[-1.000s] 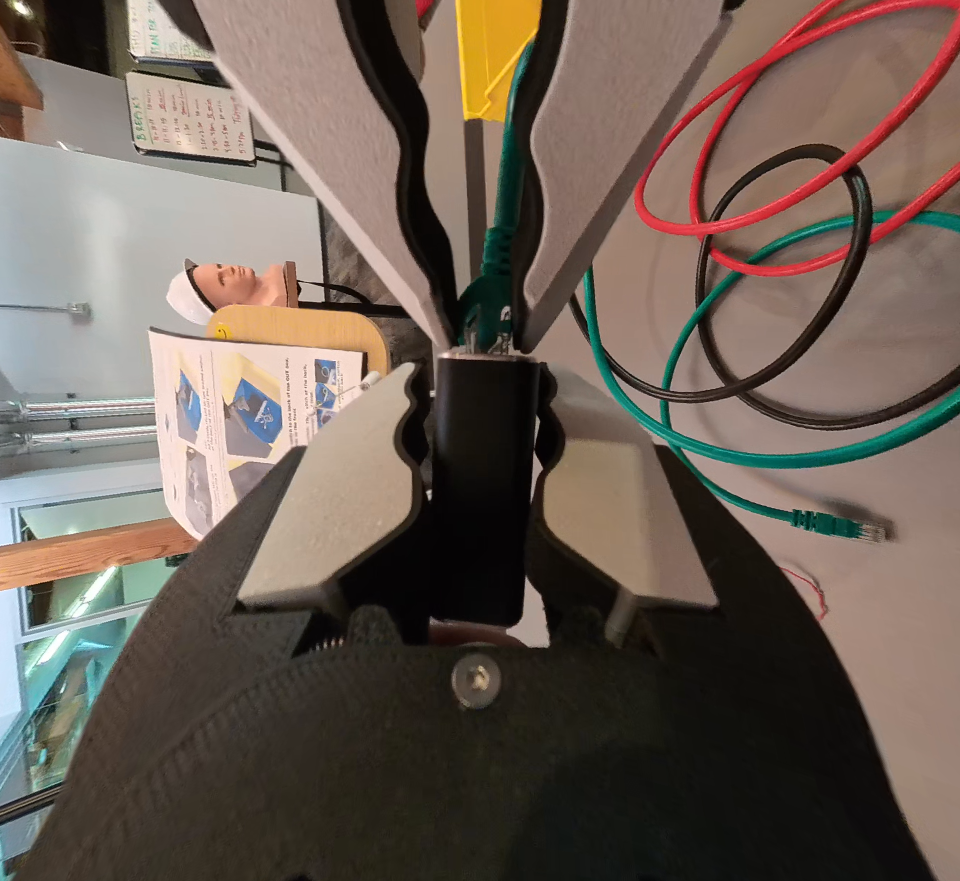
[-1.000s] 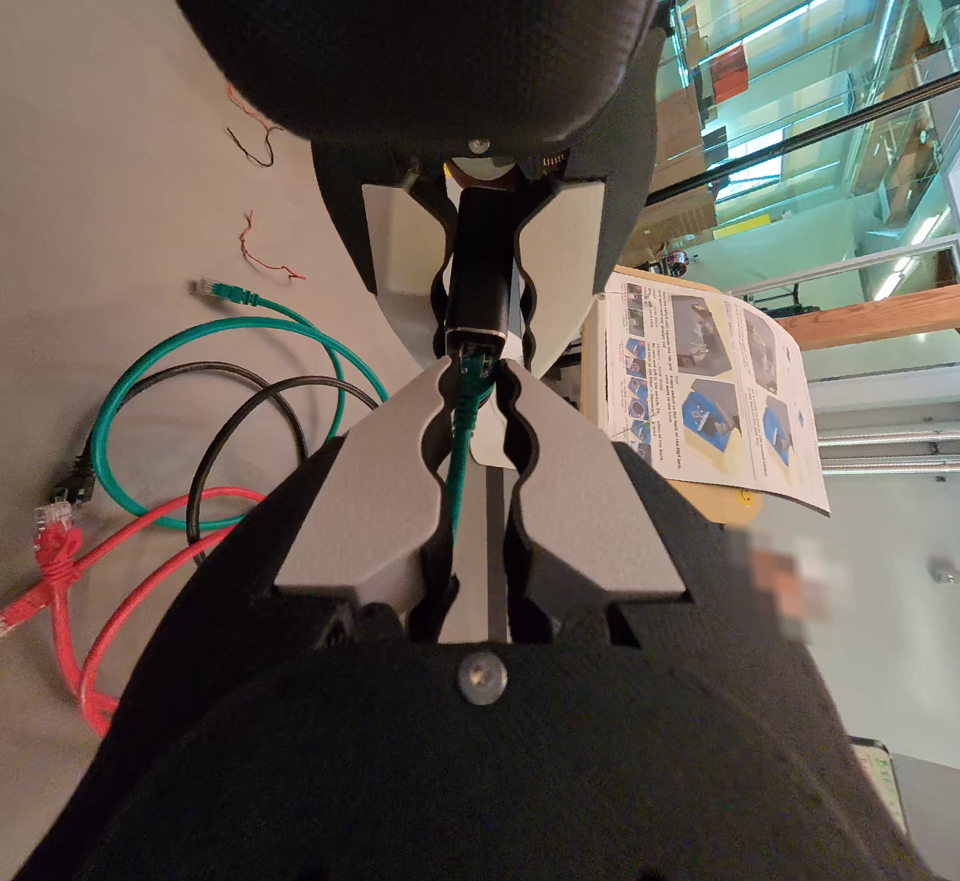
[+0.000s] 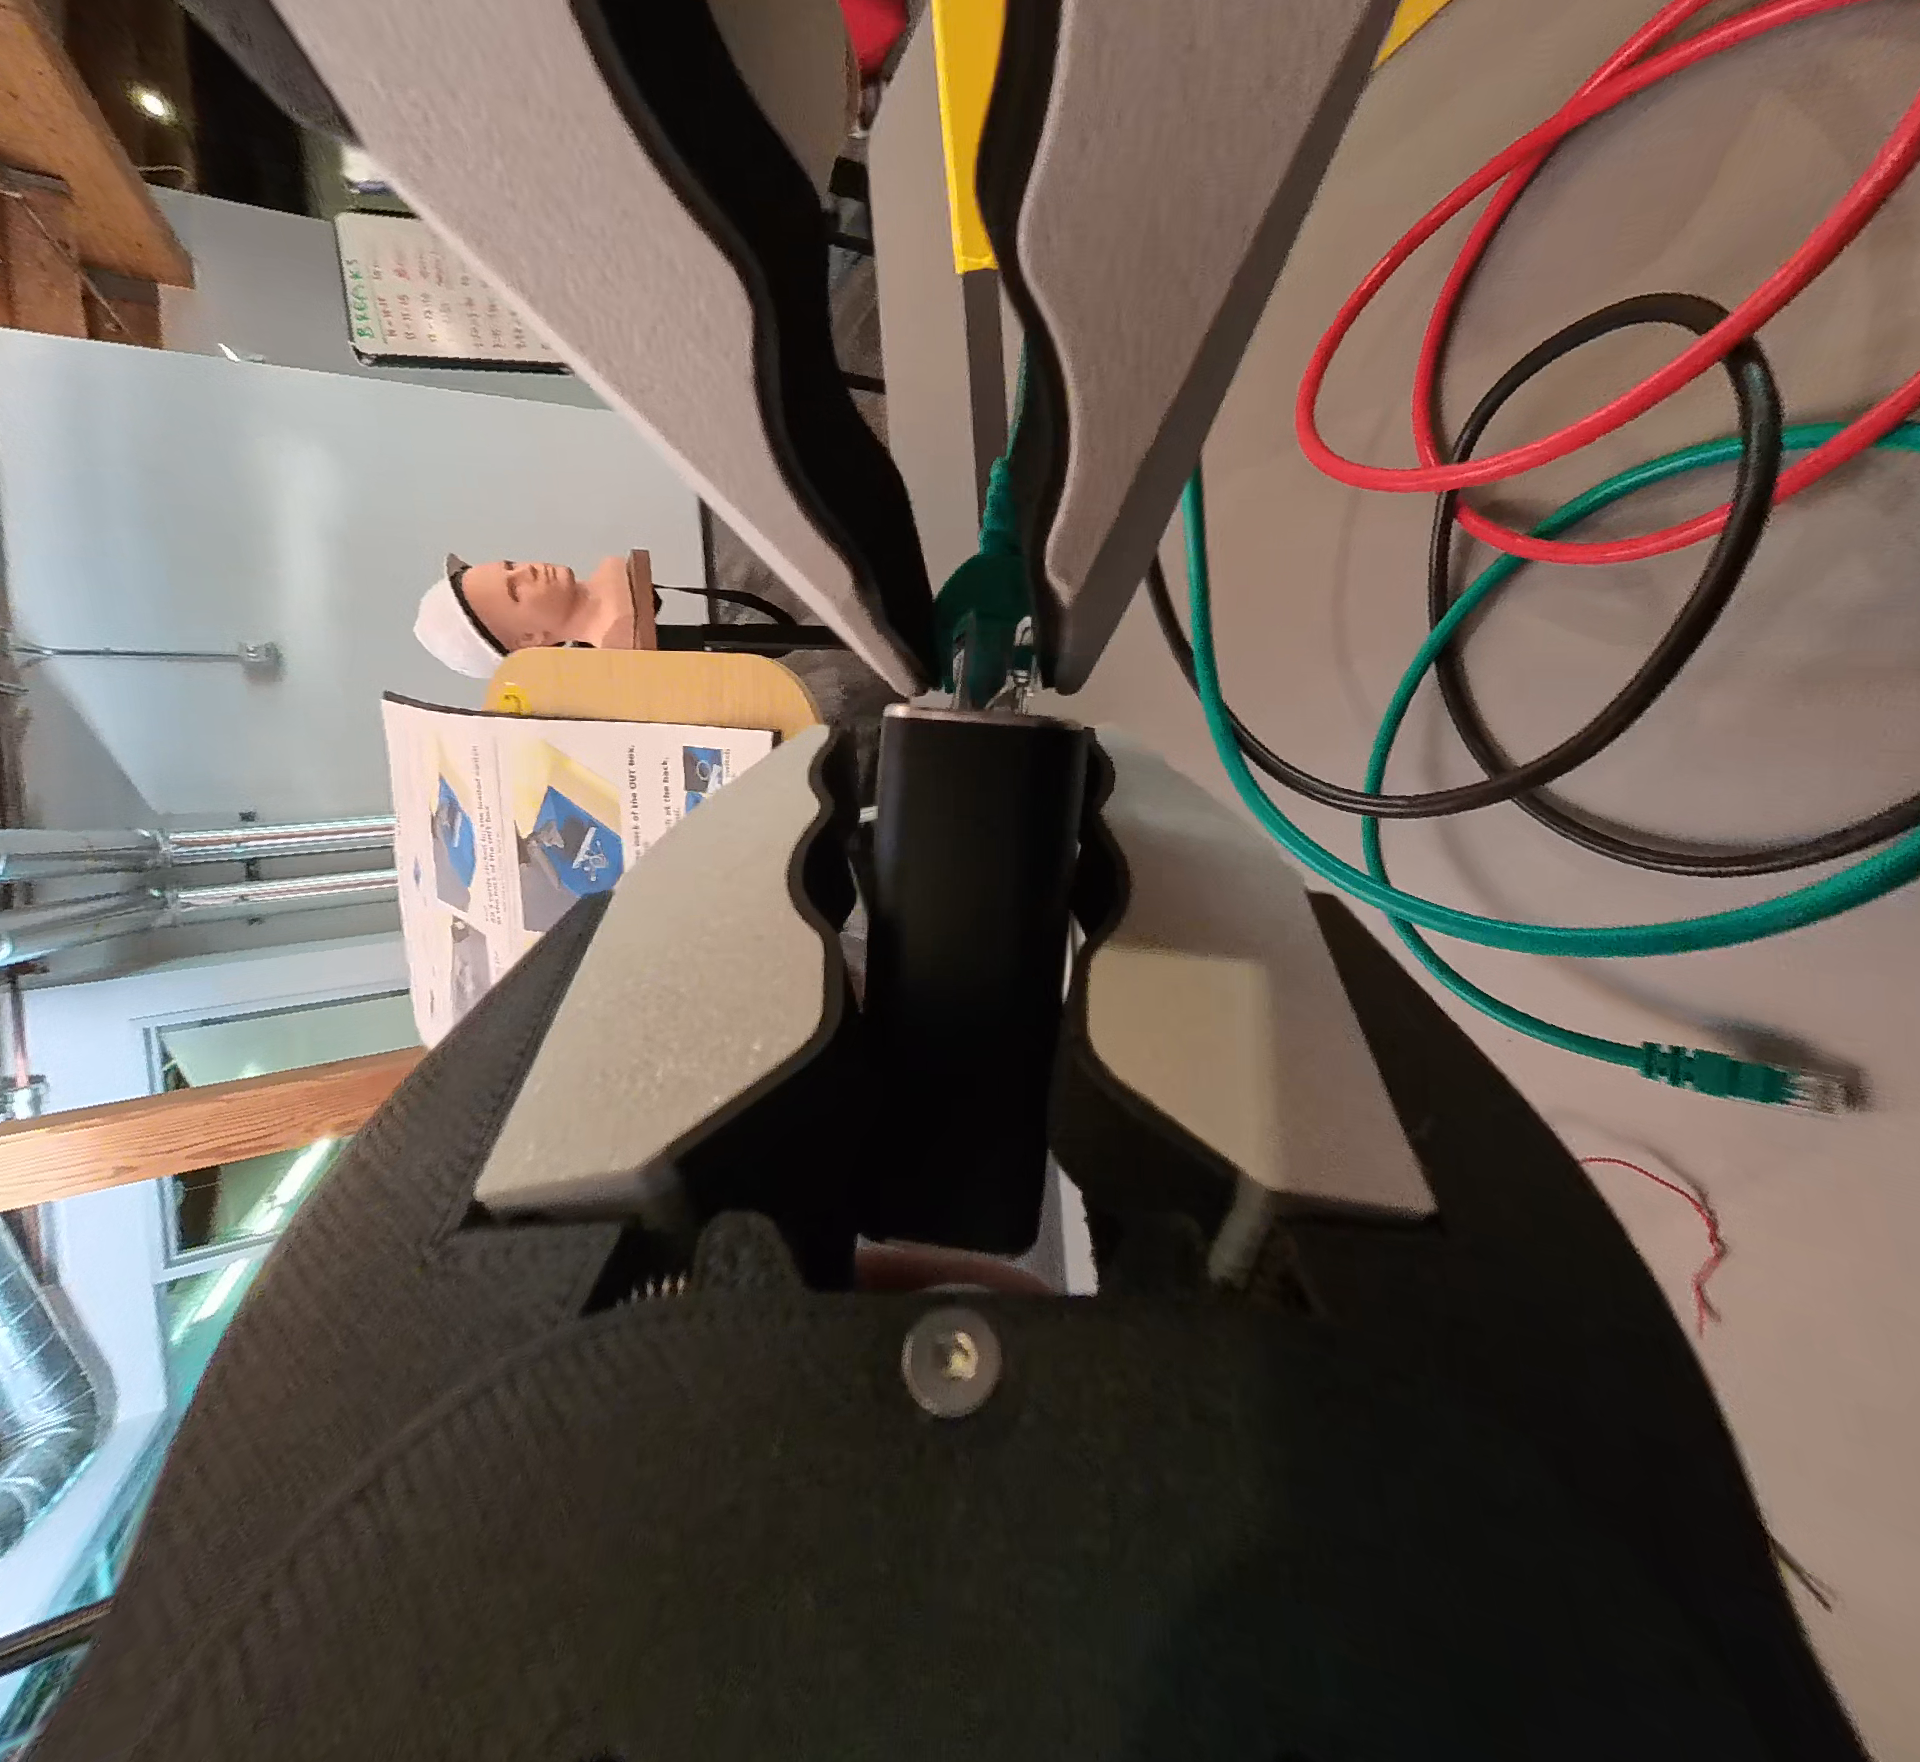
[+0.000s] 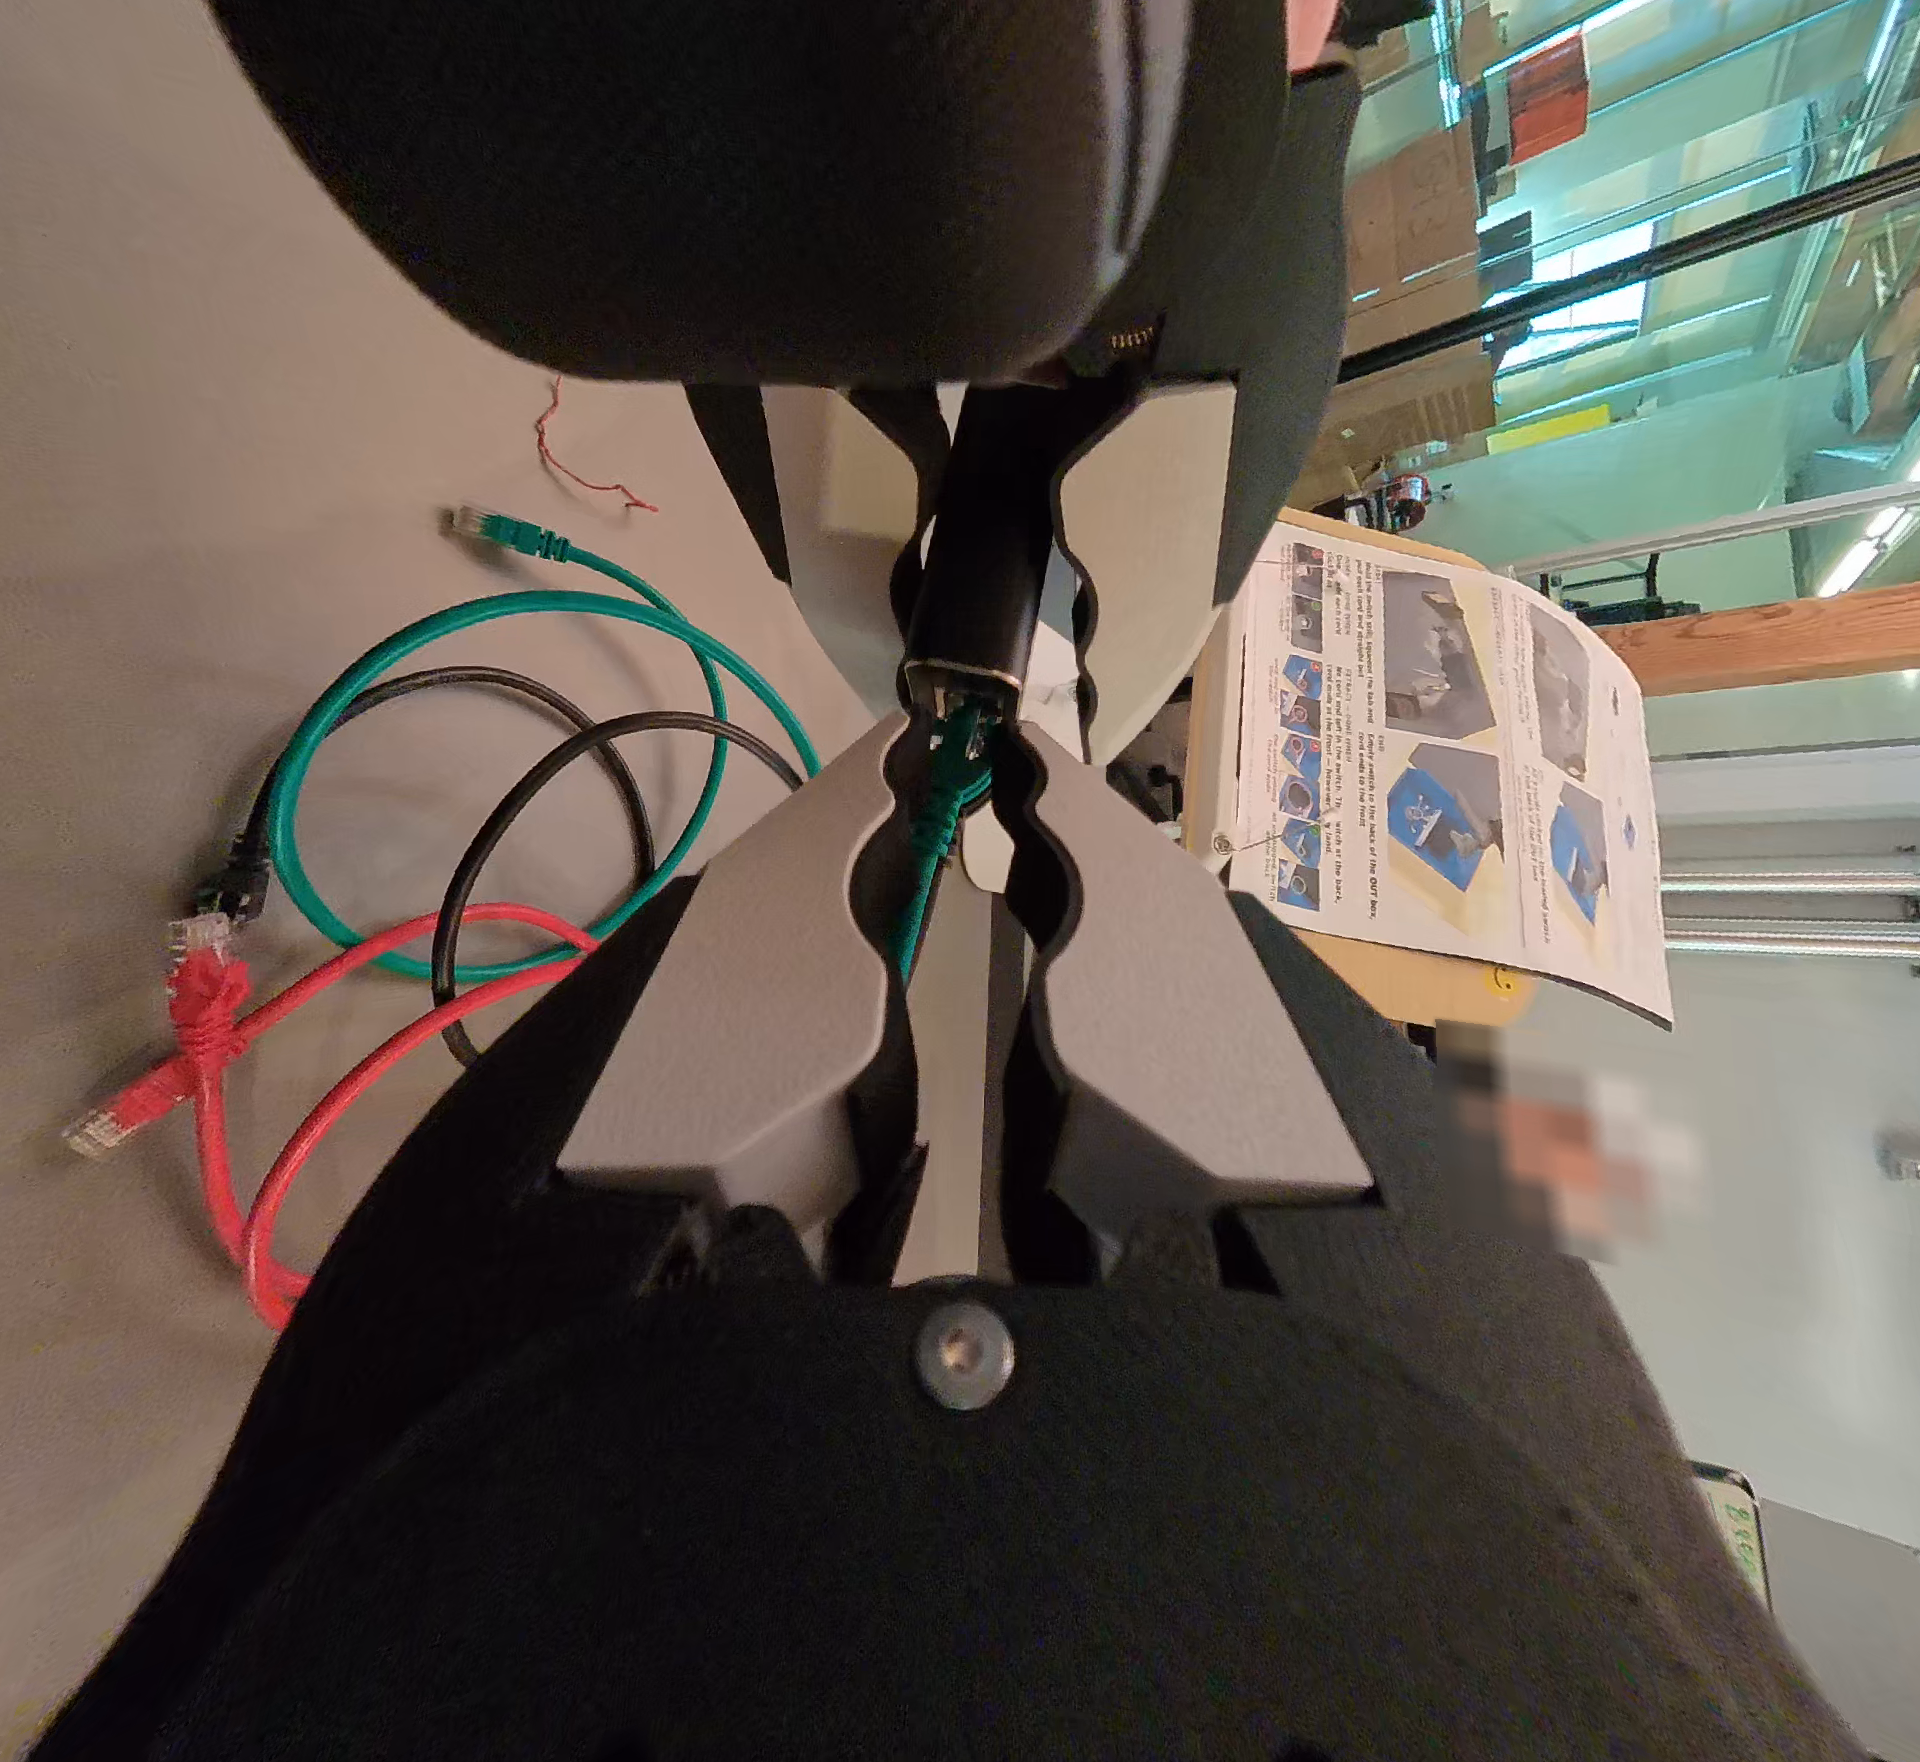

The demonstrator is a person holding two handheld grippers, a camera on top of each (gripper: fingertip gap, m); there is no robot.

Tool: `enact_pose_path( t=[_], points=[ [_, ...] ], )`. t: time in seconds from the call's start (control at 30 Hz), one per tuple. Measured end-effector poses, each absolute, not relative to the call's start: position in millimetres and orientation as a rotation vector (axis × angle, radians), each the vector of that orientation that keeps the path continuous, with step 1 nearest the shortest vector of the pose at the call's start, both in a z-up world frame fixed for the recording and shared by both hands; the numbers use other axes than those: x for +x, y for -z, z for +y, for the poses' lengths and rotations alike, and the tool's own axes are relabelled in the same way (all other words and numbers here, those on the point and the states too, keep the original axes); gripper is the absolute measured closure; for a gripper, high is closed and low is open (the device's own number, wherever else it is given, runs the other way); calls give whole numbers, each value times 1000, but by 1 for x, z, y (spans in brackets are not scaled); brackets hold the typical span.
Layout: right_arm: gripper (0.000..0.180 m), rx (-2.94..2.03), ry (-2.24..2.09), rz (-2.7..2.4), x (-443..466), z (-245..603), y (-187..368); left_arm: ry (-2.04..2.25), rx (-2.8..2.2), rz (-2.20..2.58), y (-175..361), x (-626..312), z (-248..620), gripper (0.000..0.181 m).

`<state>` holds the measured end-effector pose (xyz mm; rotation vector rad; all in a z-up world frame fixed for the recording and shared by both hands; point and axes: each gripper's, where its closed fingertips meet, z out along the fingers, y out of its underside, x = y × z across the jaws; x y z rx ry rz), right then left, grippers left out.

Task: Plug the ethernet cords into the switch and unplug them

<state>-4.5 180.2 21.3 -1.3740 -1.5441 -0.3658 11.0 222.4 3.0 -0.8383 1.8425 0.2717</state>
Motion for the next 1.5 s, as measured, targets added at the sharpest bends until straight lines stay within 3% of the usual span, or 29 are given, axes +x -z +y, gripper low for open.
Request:
enact_pose_path(
  t=[0.93, 1.0, 1.13, 1.5],
  points=[
    [171, -1423, 288, -1601, -3, 173, -11, -64, -908, 1874, 19, 12, 219, 141],
    [174, -1443, 262, -1598, 9, 166, -14, -127, -1000, 1790, 14, -8, 254, 142],
    [180, -1449, 206, -1564, 11, 170, -15, -55, -936, 1792, -8, -10, 234, 142],
    [174, -1496, 209, -1499, 9, 190, -1, -89, -1016, 1683, 19, -28, 262, 142]
  ],
)
